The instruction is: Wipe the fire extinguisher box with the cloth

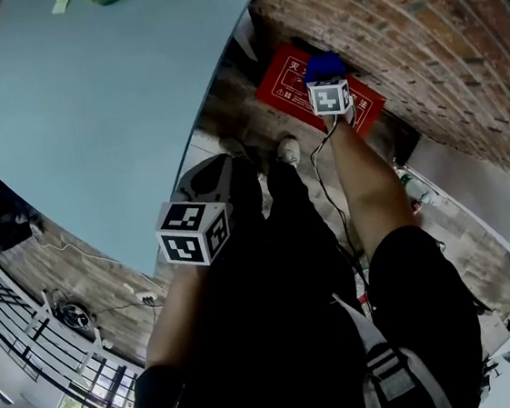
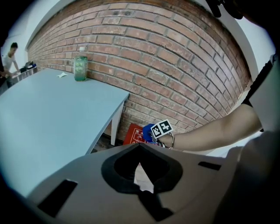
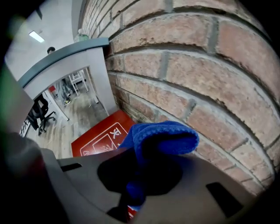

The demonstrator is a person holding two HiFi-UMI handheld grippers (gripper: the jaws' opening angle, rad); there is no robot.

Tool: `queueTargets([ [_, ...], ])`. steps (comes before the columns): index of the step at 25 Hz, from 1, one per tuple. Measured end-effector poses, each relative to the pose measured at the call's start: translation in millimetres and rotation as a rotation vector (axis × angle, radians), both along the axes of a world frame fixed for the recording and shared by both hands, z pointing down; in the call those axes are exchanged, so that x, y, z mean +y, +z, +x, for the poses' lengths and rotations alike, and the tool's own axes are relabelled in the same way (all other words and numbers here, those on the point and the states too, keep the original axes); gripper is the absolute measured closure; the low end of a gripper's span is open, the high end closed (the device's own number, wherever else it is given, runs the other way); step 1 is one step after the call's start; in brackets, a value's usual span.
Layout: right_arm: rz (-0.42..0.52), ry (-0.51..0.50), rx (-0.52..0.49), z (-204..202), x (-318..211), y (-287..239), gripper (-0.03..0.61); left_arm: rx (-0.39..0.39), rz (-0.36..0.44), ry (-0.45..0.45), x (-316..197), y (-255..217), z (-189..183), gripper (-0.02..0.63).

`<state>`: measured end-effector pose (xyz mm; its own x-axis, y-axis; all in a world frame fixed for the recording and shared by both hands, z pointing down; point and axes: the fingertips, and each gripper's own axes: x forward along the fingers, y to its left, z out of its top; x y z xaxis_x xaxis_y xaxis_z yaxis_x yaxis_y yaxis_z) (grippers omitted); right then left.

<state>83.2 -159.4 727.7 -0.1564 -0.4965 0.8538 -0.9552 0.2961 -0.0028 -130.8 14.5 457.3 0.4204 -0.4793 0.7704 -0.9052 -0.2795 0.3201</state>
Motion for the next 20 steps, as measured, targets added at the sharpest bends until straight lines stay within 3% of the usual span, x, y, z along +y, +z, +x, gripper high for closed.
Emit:
queueTargets([
  [14, -0.059, 0.265, 0.091, 171, 79, 7, 0.532, 0.015, -0.006, 0.141, 3, 3, 54, 0.617],
  [20, -0.1, 0.409, 0.075, 196, 113, 0, 0.532, 0.023, 0.002, 0.18, -4, -1, 71, 0.617],
])
